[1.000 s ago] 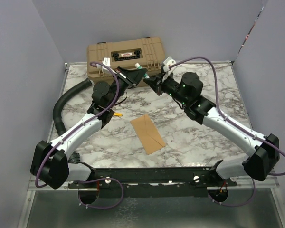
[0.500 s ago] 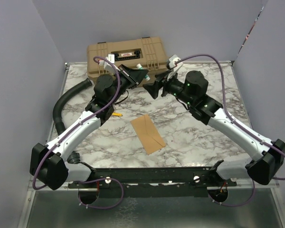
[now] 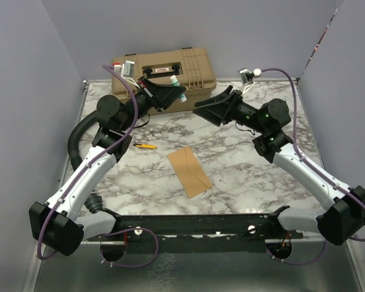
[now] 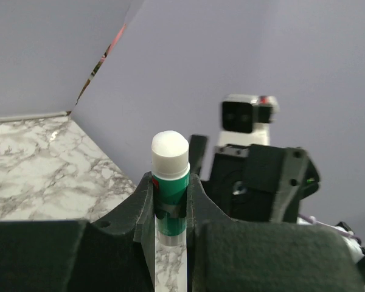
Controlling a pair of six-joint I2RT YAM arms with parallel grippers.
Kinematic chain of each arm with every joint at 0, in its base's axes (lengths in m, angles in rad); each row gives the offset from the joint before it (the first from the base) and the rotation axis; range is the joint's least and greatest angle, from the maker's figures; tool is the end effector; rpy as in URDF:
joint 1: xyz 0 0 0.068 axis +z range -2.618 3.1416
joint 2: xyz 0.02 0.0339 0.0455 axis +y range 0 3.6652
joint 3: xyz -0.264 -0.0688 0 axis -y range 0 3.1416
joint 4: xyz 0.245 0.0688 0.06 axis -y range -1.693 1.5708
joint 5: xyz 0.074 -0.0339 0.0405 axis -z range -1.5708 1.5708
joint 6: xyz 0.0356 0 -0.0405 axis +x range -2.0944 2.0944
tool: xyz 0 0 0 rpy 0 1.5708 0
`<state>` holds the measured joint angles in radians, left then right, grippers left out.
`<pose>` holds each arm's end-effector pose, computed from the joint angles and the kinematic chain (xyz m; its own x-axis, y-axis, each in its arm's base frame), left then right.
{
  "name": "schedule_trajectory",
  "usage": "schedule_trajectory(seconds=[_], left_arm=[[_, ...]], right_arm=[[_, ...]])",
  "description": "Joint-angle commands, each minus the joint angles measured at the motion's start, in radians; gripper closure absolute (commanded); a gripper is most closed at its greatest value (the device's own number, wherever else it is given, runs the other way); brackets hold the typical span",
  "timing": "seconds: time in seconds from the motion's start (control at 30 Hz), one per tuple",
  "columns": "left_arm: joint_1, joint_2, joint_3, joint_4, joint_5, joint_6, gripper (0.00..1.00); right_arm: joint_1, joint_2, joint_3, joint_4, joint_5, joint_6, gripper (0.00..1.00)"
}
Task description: Place the letter into the envelope and seal it
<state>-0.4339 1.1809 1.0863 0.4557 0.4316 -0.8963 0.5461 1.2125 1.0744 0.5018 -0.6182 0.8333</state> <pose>0.2375 -0.1265 0.4318 -0.3754 -0.6079 -0.6997 0.7106 0.2959 -0.6384 0.2240 0.1603 0.4231 -0.4514 0.4315 -0.7811 -0.8209 0.1424 0.5531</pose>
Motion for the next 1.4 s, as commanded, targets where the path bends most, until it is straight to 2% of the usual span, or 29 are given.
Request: schedule_trajectory(seconds=[0.0,0.17,0.27,0.47,0.73,1.07,1.13,1.23,1.3,1.37], left_arm=[[0.008,-0.017,0.083,0.015,0.112,-0.048,1.0],[0.009,-0.016,0.069,0.033,0.12,-0.127,1.0],[0.009,-0.012,0.064,0.037,0.121,-0.15,1.0],[0.007,-0.017,0.04,0.075,0.109,-0.177,1.0],[0.003,-0.035,0.01,0.086,0.078,-0.176,1.0],[-0.005,-0.053,-0.019,0.089,0.029,-0.174,1.0],[-0.006,-0.053,-0.018,0.089,0.023,-0.17,1.0],[-0.007,-0.055,-0.021,0.091,0.01,-0.168,1.0],[-0.007,-0.059,-0.026,0.089,-0.009,-0.168,1.0],[-0.01,-0.044,-0.027,0.051,-0.059,-0.189,1.0]], right_arm=[[-0.008,0.098,-0.024,0.35,-0.117,0.371,0.16],[-0.008,0.187,0.019,0.434,-0.135,0.426,0.18],[-0.008,0.216,0.045,0.497,-0.161,0.46,0.25],[-0.008,0.246,0.062,0.553,-0.188,0.488,0.28],[-0.007,0.309,0.162,0.484,-0.237,0.48,0.54],[0.003,0.34,0.209,0.407,-0.289,0.418,0.66],[0.006,0.341,0.216,0.364,-0.293,0.386,0.68],[0.01,0.338,0.247,0.229,-0.292,0.281,0.8],[0.02,0.331,0.293,0.071,-0.283,0.142,0.9],[0.043,0.324,0.359,-0.176,-0.239,-0.11,0.98]])
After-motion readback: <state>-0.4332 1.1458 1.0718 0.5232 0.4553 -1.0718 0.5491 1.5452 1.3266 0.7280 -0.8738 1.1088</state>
